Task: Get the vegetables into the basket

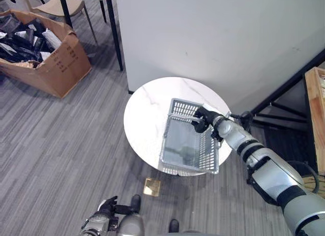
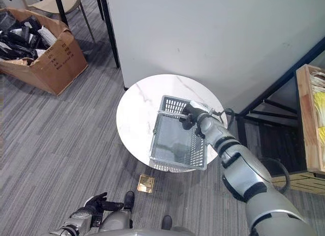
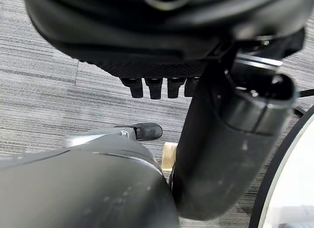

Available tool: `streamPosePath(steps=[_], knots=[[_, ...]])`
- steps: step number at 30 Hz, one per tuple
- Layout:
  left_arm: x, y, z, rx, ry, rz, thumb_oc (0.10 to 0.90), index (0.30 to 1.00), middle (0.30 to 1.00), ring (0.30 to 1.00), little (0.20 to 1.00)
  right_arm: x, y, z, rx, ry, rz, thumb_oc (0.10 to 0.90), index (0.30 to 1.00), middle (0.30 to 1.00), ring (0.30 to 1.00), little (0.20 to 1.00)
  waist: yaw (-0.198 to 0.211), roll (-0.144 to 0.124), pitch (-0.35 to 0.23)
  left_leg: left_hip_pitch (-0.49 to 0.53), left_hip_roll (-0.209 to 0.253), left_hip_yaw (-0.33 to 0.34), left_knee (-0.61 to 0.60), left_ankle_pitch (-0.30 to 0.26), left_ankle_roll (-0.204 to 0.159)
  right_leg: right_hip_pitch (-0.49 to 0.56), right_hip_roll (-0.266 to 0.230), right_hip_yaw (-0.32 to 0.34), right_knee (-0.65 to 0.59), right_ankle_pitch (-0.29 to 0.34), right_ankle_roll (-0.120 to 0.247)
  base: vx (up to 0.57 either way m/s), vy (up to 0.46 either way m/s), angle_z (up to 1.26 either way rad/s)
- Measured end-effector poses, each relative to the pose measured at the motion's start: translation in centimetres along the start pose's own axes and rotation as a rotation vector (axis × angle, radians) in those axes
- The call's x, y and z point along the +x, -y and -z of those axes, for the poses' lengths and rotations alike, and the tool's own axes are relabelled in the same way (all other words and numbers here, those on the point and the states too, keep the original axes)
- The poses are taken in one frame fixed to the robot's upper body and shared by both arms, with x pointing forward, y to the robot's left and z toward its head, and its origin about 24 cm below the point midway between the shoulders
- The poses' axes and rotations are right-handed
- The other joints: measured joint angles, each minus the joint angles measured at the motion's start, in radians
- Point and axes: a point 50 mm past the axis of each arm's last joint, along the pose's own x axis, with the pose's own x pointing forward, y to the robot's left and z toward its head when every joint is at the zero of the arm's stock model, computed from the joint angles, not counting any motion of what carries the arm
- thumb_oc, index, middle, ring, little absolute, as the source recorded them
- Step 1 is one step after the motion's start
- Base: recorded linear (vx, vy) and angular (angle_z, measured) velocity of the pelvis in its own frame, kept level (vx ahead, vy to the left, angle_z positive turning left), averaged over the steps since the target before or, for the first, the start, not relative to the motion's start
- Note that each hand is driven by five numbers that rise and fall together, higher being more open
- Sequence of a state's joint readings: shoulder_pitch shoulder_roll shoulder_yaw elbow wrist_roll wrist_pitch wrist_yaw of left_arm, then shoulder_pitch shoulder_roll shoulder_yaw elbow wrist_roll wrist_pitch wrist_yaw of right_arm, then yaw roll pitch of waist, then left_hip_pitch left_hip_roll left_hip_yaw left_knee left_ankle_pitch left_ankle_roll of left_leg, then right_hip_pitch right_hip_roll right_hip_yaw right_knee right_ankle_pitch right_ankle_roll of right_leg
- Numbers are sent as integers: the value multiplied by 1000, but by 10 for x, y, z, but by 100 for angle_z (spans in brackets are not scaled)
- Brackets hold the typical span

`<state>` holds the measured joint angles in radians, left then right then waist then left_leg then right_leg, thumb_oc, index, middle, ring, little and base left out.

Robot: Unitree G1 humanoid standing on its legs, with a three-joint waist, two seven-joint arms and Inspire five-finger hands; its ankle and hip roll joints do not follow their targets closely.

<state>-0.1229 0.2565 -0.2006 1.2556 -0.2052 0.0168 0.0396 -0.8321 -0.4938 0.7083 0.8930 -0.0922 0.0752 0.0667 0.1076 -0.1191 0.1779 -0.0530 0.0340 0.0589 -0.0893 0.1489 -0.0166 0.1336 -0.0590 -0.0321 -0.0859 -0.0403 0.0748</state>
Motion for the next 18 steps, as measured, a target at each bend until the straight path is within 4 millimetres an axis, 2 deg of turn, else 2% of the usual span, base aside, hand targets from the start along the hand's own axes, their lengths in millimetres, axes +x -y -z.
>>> streamPosePath(steps=[4,6,11,15,17,18], knots=[[-1,2,8,23,-18,5,900,1000,1000,1000,1000,-24,12,-2,-159,128,38,400,300,300,300,300,-39,21,-9,25,-4,8,-1,-3,1,21,-7,7,0,0,0,43,44,-7],[-2,2,17,7,-40,2,900,1000,1000,1000,1000,-37,14,2,-156,175,53,400,300,300,300,300,-54,30,-16,52,-4,19,-1,-9,7,43,-10,16,0,0,0,12,32,-12],[-5,6,32,34,-86,9,900,1000,1000,1000,1000,-51,22,15,-154,171,89,400,300,300,300,300,-108,57,-49,70,-1,38,-6,-17,7,53,-11,33,0,0,-1,-19,21,-12],[-6,7,38,43,-103,12,900,1000,1000,1000,1000,-71,31,44,-210,97,119,400,300,300,300,300,-126,70,-67,72,4,47,-6,-21,5,47,-9,48,5,1,-1,-11,21,-8],[-6,7,39,44,-104,11,900,1000,1000,1000,1000,-84,28,60,-163,65,139,400,300,300,300,300,-125,71,-67,77,8,66,-6,-22,7,37,-7,65,17,1,-1,-9,28,-30],[-7,6,43,47,-113,7,900,1000,1000,1000,1000,-87,22,68,-152,42,127,400,300,300,300,300,-142,71,-69,83,7,82,-6,-25,9,36,-10,76,15,1,-1,4,37,-34]])
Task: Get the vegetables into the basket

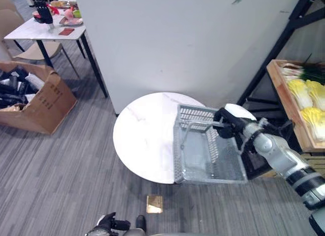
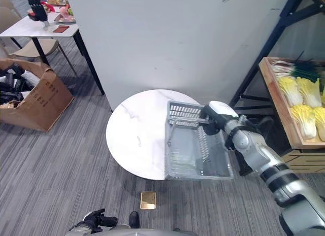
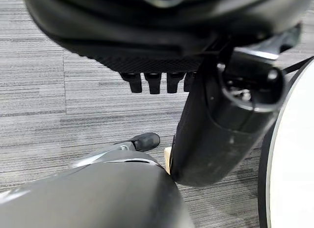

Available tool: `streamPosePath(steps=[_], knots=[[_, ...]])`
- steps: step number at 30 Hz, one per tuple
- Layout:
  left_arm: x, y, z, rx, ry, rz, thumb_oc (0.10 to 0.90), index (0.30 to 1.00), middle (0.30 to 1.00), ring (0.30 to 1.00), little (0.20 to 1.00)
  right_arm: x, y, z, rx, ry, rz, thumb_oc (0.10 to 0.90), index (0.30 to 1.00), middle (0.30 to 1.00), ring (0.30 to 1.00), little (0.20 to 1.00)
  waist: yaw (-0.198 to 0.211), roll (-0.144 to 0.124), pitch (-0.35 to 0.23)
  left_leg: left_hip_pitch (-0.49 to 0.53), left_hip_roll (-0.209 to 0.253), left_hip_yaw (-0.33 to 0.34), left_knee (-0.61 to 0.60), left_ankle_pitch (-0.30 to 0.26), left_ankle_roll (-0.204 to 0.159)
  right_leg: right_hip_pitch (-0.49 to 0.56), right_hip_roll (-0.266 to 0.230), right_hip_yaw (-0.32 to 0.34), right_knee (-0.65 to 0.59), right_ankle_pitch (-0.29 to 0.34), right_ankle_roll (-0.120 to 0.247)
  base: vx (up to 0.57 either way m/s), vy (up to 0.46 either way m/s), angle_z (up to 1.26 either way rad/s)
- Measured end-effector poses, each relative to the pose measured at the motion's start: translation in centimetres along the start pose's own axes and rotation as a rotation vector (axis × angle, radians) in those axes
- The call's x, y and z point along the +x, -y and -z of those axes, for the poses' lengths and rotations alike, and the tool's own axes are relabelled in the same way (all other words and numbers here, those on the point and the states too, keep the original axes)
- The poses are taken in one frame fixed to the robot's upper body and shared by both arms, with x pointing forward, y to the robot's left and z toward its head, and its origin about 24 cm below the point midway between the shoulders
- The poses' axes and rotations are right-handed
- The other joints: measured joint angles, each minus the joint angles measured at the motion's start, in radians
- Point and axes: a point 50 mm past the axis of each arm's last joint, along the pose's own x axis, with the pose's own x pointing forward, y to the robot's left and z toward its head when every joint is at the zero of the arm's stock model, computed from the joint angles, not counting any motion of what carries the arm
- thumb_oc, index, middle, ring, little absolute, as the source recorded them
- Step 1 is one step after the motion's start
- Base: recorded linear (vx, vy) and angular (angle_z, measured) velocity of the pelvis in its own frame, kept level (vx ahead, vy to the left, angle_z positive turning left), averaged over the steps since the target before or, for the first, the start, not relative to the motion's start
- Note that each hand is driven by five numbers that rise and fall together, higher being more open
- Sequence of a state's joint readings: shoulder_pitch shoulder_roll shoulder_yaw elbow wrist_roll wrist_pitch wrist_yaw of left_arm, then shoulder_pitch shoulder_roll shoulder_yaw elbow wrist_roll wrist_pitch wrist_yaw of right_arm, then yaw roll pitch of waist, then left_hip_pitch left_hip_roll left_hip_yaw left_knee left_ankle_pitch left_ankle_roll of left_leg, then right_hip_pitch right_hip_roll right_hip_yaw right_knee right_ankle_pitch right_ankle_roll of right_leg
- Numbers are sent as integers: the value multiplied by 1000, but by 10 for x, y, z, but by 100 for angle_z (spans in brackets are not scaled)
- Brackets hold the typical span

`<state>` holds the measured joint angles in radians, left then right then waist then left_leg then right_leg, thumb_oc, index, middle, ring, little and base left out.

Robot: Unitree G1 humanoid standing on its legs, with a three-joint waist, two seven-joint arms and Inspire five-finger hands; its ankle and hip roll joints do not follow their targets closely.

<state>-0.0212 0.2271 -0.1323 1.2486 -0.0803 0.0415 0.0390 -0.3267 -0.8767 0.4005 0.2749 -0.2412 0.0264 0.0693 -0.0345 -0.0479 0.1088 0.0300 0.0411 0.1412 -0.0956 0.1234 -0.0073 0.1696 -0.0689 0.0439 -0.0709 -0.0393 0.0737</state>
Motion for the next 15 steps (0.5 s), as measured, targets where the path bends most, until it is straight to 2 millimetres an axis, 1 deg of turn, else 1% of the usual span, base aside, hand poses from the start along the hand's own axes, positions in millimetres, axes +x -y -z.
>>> streamPosePath(steps=[1,3,6,8,9,10,11,12,13,15], knots=[[0,0,0,4,-1,-1,900,1000,1000,1000,1000,-1,-2,4,5,-14,-5,400,300,300,300,300,-15,1,0,0,-1,3,0,0,0,-2,-1,4,1,0,0,1,48,-26],[0,-1,3,-7,-13,-3,900,1000,1000,1000,1000,-6,-11,13,21,-53,-22,400,300,300,300,300,-31,1,-1,2,-1,11,0,-1,1,-4,-2,12,2,1,1,-5,30,-11],[0,-2,8,-78,-35,-9,900,1000,1000,1000,1000,-19,-30,28,72,-112,-48,400,300,300,300,300,-35,1,-1,6,1,17,0,-4,0,-7,-1,20,5,2,2,-7,34,-9],[-1,-1,10,-92,-44,-10,900,1000,1000,1000,1000,-21,-39,28,96,-122,-64,400,300,300,300,300,-39,2,-1,8,3,46,0,-7,-1,-28,1,49,19,2,2,-54,74,-46],[-1,-1,10,-80,-44,-13,900,1000,1000,1000,1000,-19,-43,24,118,-110,-64,400,300,300,300,300,-50,2,-1,13,2,66,5,-11,3,-49,3,81,37,4,5,-57,74,-69],[-1,-1,11,-73,-48,-14,900,1000,1000,1000,1000,-18,-45,21,131,-101,-63,400,300,300,300,300,-56,1,-1,15,2,84,5,-15,4,-57,5,99,43,6,8,-67,89,-77],[-1,-1,12,-71,-49,-14,900,1000,1000,1000,1000,-17,-47,18,148,-93,-60,400,300,300,300,300,-56,2,-1,18,7,109,2,-20,8,-70,7,121,53,8,14,-31,44,-55],[-1,-2,12,-65,-49,-15,900,1000,1000,1000,1000,-17,-49,18,153,-93,-62,400,300,300,300,300,-60,1,0,19,7,118,0,-23,10,-72,3,126,50,9,15,-52,82,-49],[-1,-2,11,-43,-45,-15,900,1000,1000,1000,1000,-18,-50,18,156,-96,-65,400,300,300,300,300,-68,1,2,19,4,128,-1,-31,3,-83,-2,136,56,14,22,-32,64,-35],[-1,-2,10,-41,-43,-15,900,1000,1000,1000,1000,-18,-51,18,163,-94,-66,400,300,300,300,300,-66,1,4,19,1,153,-1,-40,15,-94,-9,156,57,18,27,-42,73,-32]])
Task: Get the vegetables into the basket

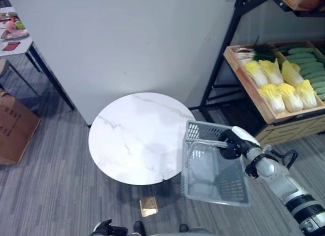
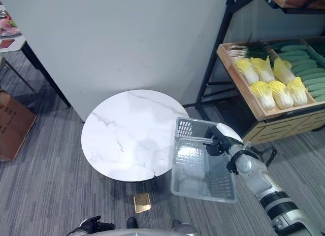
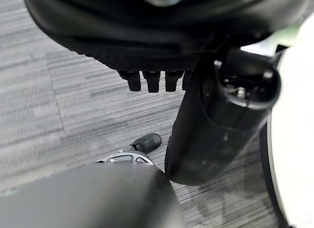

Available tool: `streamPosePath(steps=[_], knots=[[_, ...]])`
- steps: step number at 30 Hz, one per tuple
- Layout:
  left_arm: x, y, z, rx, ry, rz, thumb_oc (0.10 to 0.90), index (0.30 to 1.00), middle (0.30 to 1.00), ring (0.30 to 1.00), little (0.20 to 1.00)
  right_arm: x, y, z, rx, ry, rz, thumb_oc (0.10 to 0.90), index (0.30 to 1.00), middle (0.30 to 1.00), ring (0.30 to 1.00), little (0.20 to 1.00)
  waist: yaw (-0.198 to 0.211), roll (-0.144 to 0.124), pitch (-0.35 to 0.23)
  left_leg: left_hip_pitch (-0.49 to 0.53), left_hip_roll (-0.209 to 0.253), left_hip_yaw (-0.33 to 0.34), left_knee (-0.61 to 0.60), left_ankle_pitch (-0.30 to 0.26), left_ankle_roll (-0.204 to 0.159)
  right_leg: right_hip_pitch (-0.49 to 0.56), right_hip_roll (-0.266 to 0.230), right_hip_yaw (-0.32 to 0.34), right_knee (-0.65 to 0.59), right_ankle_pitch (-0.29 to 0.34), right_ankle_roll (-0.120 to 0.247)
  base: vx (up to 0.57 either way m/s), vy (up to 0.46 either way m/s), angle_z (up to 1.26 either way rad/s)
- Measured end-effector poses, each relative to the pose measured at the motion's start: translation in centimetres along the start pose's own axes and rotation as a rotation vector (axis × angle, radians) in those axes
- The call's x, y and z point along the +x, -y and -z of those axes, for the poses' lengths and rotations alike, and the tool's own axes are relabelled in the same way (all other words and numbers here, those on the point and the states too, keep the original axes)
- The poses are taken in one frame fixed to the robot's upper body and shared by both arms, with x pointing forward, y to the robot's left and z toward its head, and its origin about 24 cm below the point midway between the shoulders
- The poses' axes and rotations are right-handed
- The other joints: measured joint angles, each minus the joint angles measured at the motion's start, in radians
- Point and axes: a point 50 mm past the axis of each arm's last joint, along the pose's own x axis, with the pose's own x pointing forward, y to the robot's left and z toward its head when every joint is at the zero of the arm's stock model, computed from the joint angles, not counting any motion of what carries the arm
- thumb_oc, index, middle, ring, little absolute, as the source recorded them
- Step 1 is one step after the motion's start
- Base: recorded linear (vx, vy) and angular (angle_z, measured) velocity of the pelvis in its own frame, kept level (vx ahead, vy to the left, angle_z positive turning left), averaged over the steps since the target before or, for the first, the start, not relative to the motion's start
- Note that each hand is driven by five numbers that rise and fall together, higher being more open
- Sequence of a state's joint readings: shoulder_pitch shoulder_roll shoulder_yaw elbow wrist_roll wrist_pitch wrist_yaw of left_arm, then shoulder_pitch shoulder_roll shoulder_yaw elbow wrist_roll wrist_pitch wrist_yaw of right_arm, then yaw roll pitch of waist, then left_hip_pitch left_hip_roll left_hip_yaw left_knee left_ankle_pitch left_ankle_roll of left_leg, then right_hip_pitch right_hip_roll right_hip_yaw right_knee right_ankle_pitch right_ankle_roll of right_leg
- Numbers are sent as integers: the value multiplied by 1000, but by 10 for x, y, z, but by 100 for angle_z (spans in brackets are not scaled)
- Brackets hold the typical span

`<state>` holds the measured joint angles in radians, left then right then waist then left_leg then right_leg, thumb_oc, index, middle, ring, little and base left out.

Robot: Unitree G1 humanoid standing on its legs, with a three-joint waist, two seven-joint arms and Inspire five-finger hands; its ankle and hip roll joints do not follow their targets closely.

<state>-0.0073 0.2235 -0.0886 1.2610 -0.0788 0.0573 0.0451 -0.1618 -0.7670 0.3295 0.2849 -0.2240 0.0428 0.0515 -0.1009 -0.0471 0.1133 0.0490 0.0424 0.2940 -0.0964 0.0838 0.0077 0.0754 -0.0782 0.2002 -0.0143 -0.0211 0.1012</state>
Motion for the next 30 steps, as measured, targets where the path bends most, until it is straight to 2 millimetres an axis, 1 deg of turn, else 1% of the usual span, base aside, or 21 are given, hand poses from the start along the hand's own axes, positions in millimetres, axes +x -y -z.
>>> streamPosePath(steps=[3,4,5,6,7,8,9,10,11,12,13,14,18,21,23,25,26,27,28,29,30], knots=[[0,0,-4,-11,10,0,900,1000,1000,1000,1000,1,-1,-6,14,24,5,400,300,300,300,300,4,4,10,0,-11,12,0,-9,2,-34,4,48,16,13,11,-44,35,-48],[0,0,-3,-19,9,-2,900,1000,1000,1000,1000,1,-2,-10,20,38,6,400,300,300,300,300,6,7,14,-1,-10,20,-1,-10,4,-42,1,52,15,17,15,-46,2,-54],[0,-1,-9,-25,24,-7,900,1000,1000,1000,1000,2,-4,-13,28,48,5,400,300,300,300,300,-2,5,18,1,-11,42,0,-12,6,-53,1,52,16,30,19,-139,-69,-66],[0,-2,-9,-34,26,-9,900,1000,1000,1000,1000,4,-5,-17,40,63,11,400,300,300,300,300,11,9,24,-1,-10,56,1,-13,8,-78,13,47,26,48,21,-129,-101,-94],[0,-5,-12,-34,38,-17,900,1000,1000,1000,1000,5,-6,-24,48,87,14,400,300,300,300,300,36,15,40,-1,9,99,1,-6,17,-100,3,-11,11,61,27,-151,-127,-130],[0,-11,-15,-30,49,-37,900,1000,1000,1000,1000,7,-7,-31,58,110,15,400,300,300,300,300,61,14,55,-6,15,142,0,-8,35,-116,-40,-186,-21,66,17,-78,-83,-118],[0,-14,-16,-24,57,-48,900,1000,1000,1000,1000,7,-9,-32,57,116,9,400,300,300,300,300,70,17,58,-17,18,157,0,-10,31,-132,-90,-353,-25,67,25,-50,-69,-92],[0,-18,-17,-24,59,-60,900,1000,1000,1000,1000,7,-14,-31,50,110,-11,400,300,300,300,300,84,11,65,-13,19,173,1,-14,16,-120,-156,-528,-39,89,48,9,-68,-51],[0,-19,-15,-27,57,-63,900,1000,1000,1000,1000,7,-16,-31,47,109,-20,400,300,300,300,300,91,13,68,-5,25,181,1,-14,4,-112,-166,-585,-39,121,54,95,-92,-24],[0,-16,-11,-35,45,-58,900,1000,1000,1000,1000,7,-17,-30,43,106,-26,400,300,300,300,300,88,24,67,12,40,173,2,-11,-24,-88,-141,-586,-45,165,42,132,-119,-18],[-1,-13,-8,-37,41,-51,900,1000,1000,1000,1000,7,-16,-30,39,105,-24,400,300,300,300,300,95,36,61,22,54,175,7,5,-34,-75,-116,-578,-57,161,33,129,-122,-9],[-1,-12,-8,-35,39,-49,900,1000,1000,1000,1000,7,-14,-29,34,101,-21,400,300,300,300,300,95,39,60,28,61,168,7,8,-37,-66,-106,-579,-58,163,21,72,-116,-10],[0,-7,-11,-7,46,-36,900,1000,1000,1000,1000,6,-3,-24,40,86,18,400,300,300,300,300,75,40,59,39,67,115,7,8,-38,-42,-100,-584,-60,148,12,72,-130,8],[0,-6,-14,25,46,-30,900,1000,1000,1000,1000,6,-3,-24,37,83,18,400,300,300,300,300,71,42,58,37,71,108,7,8,-39,-42,-97,-584,-59,144,13,39,-117,5],[0,-4,-16,47,48,-24,900,1000,1000,1000,1000,6,-3,-23,38,83,15,400,300,300,300,300,58,50,57,34,79,105,7,4,-44,-58,-96,-579,-34,124,24,40,-137,-1],[0,-3,-20,51,52,-20,900,1000,1000,1000,1000,5,-1,-22,29,77,12,400,300,300,300,300,55,56,55,19,86,106,12,4,-46,-82,-95,-567,-14,115,20,38,-181,-8],[0,1,-24,52,64,-11,900,1000,1000,1000,1000,5,-2,-20,28,68,7,400,300,300,300,300,49,65,53,7,101,105,31,0,-62,-96,-85,-563,0,108,10,27,-227,0],[0,-1,-24,52,60,-16,900,1000,1000,1000,1000,5,-6,-17,42,56,0,400,300,300,300,300,49,64,53,-12,115,93,73,-10,-77,-108,-71,-537,25,80,4,9,-104,15],[0,-8,-31,54,81,-31,900,1000,1000,1000,1000,5,-11,-15,45,43,-23,400,300,300,300,300,51,53,57,-50,127,55,151,-25,-99,-122,-63,-504,44,55,-27,38,-23,-2],[0,-10,-39,54,115,-32,900,1000,1000,1000,1000,5,-15,-15,40,42,-42,400,300,300,300,300,79,37,62,-82,133,-24,236,-20,-109,-130,-64,-475,45,51,-39,69,34,-27],[-1,-8,-40,40,128,-24,900,1000,1000,1000,1000,5,-15,-15,41,43,-46,400,300,300,300,300,94,35,63,-96,132,-77,267,-18,-118,-128,-60,-457,38,58,-44,110,58,-90]])
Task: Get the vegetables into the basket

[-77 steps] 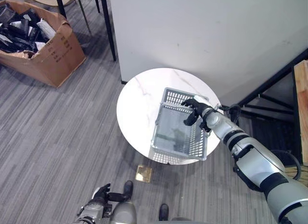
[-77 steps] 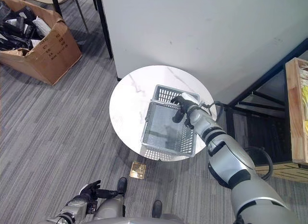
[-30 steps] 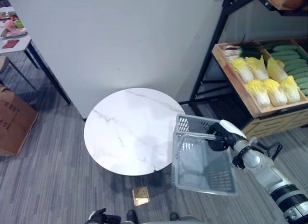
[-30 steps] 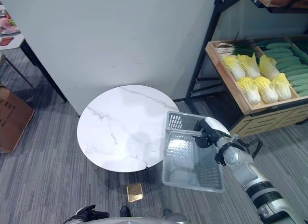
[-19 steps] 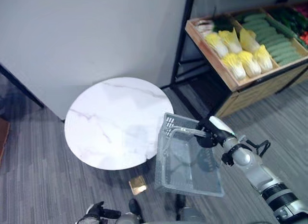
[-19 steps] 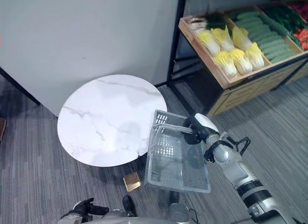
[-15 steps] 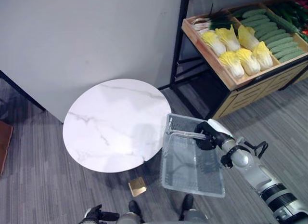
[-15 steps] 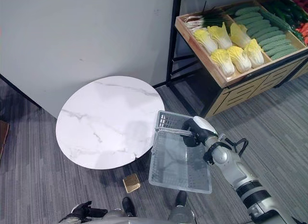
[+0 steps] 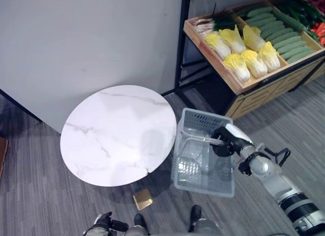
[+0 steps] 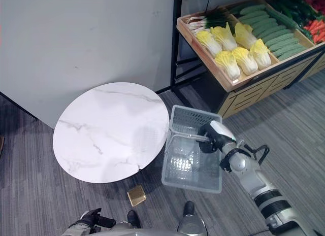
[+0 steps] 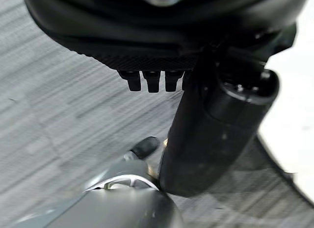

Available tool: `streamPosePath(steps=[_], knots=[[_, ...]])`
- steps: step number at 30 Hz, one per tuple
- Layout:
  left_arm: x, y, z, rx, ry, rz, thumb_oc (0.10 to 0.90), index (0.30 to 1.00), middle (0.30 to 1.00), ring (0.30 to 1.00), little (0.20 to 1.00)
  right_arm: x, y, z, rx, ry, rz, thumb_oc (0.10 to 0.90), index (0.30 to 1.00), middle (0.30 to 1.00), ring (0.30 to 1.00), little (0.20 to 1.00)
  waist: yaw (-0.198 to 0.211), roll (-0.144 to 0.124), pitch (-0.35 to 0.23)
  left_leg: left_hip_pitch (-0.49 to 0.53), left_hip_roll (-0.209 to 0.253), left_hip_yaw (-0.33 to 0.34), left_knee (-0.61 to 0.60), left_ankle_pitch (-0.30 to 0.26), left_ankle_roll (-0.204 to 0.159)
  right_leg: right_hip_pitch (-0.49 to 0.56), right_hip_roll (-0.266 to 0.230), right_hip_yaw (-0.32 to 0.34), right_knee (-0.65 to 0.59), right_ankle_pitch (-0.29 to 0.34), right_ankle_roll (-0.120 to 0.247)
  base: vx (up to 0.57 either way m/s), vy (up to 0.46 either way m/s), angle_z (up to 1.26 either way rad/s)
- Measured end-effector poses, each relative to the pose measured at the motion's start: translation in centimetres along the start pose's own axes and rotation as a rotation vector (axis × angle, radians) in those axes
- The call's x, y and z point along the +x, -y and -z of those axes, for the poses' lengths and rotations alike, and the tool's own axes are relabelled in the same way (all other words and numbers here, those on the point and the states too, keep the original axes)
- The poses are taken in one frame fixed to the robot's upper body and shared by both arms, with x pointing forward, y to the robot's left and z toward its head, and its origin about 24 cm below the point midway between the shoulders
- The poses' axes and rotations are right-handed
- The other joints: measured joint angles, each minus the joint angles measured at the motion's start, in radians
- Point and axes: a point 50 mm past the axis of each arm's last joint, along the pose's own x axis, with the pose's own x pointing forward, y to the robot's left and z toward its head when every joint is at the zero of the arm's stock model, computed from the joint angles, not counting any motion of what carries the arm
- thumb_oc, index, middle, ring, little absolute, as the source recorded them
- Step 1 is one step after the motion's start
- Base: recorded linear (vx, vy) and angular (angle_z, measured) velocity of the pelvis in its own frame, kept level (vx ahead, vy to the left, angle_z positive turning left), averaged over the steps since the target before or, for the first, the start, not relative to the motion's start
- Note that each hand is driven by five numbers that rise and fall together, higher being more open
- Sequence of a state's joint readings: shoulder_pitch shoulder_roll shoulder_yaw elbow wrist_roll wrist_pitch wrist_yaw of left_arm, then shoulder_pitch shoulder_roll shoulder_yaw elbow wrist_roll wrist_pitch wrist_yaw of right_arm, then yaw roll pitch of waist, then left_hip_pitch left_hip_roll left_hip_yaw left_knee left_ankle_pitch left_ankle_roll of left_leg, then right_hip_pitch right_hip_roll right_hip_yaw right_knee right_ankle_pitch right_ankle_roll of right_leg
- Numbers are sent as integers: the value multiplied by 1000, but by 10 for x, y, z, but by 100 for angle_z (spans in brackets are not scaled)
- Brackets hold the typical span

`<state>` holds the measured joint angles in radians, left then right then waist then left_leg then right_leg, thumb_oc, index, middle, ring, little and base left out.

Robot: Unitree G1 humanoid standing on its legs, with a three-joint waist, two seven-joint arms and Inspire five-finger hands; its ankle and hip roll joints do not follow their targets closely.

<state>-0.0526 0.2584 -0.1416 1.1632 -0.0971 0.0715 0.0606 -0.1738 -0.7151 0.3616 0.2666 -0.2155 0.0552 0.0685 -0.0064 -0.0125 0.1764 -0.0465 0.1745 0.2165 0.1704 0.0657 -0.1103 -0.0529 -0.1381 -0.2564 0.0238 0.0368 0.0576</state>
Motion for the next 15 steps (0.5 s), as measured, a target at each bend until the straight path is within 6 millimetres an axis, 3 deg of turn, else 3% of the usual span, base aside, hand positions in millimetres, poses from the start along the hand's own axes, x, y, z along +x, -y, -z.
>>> streamPosePath(steps=[1,2,3,4,5,6,8,11,15], knots=[[0,9,-2,-9,19,30,900,1000,1000,1000,1000,3,0,-4,-2,14,0,400,300,300,300,300,17,-5,1,-10,-45,-160,-9,-43,-40,7,-2,56,-48,47,1,158,108,-138],[-1,19,-4,-13,22,60,900,1000,1000,1000,1000,9,1,-15,-4,48,-9,400,300,300,300,300,7,-8,3,4,-136,-300,-132,-69,-21,-3,5,130,-111,93,5,120,119,-182],[-1,25,-2,-30,11,75,900,1000,1000,1000,1000,10,-3,-18,1,58,-25,400,300,300,300,300,14,-5,4,29,-159,-328,-208,-64,12,-22,23,173,-111,110,12,66,162,-158],[-1,25,-1,-35,7,78,900,1000,1000,1000,1000,9,-10,-16,8,51,-42,400,300,300,300,300,2,11,-1,30,-150,-289,-216,-26,58,-19,50,185,-111,111,14,12,158,-119],[0,16,-3,-23,13,56,900,1000,1000,1000,1000,5,-24,-11,32,34,-82,400,300,300,300,300,-11,-38,7,46,-159,-255,-216,-22,75,-16,37,191,-111,115,20,21,226,-60],[0,14,-3,-19,7,51,900,1000,1000,1000,1000,1,-33,-4,50,5,-102,400,300,300,300,300,-36,-63,5,57,-176,-244,-228,-25,92,-17,22,197,-111,113,25,2,262,-55],[0,14,-2,-9,-2,55,900,1000,1000,1000,1000,0,-46,-2,86,-14,-121,400,300,300,300,300,-60,-60,7,96,-211,-185,-258,-24,120,-24,-7,248,-107,139,45,-44,240,-67],[0,12,-2,-8,-1,47,900,1000,1000,1000,1000,1,-47,-3,93,-17,-115,400,300,300,300,300,-60,-55,10,104,-236,-122,-257,-33,136,-54,-21,295,-89,151,62,-50,145,-60],[1,7,-2,-1,1,32,900,1000,1000,1000,1000,2,-49,-6,106,-10,-120,400,300,300,300,300,-58,-57,11,108,-248,-73,-258,-39,142,-85,-26,304,-73,159,73,-79,81,-46]])
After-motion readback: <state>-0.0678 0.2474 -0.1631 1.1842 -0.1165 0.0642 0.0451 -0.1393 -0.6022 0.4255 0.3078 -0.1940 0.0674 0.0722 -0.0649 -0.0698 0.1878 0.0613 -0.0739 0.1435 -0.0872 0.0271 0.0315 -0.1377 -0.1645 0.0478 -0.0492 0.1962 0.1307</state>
